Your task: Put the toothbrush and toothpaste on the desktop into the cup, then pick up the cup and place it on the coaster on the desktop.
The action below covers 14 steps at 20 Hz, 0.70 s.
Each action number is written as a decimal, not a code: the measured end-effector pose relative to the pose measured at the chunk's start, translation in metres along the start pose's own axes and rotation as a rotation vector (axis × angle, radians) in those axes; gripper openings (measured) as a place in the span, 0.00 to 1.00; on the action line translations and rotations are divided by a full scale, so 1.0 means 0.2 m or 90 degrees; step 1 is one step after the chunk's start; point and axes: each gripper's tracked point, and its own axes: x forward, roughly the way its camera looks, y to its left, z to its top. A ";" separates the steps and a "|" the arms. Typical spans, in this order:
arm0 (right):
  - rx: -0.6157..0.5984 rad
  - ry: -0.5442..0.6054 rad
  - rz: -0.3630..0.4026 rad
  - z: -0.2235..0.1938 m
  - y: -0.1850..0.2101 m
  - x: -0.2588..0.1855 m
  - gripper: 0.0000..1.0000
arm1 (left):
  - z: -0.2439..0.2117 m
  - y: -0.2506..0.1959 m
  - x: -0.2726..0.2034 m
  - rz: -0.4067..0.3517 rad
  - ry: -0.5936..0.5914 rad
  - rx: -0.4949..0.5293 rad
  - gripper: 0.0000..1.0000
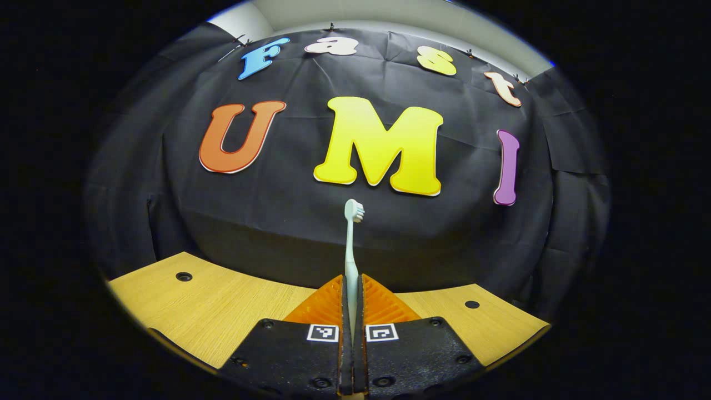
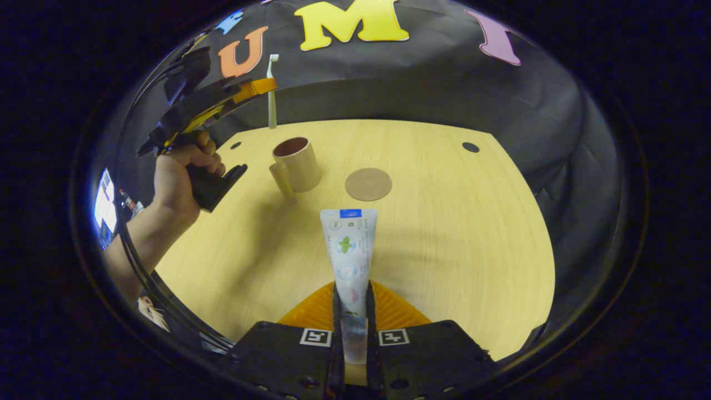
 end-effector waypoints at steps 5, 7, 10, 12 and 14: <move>0.025 0.018 0.001 -0.05 -0.01 0.04 0.16 | -0.13 0.02 0.06 0.005 0.024 -0.013 0.05; 0.031 0.012 -0.008 -0.03 -0.05 0.05 0.16 | -0.16 0.01 0.05 0.002 0.034 -0.012 0.05; 0.043 0.007 -0.018 -0.02 -0.09 0.06 0.16 | -0.22 0.02 0.03 0.015 0.049 0.003 0.06; 0.045 0.004 -0.018 -0.02 -0.09 0.06 0.16 | -0.25 0.01 0.02 0.021 0.056 0.002 0.07; 0.042 0.003 -0.021 -0.02 -0.10 0.06 0.16 | -0.28 0.01 0.00 0.024 0.060 0.005 0.09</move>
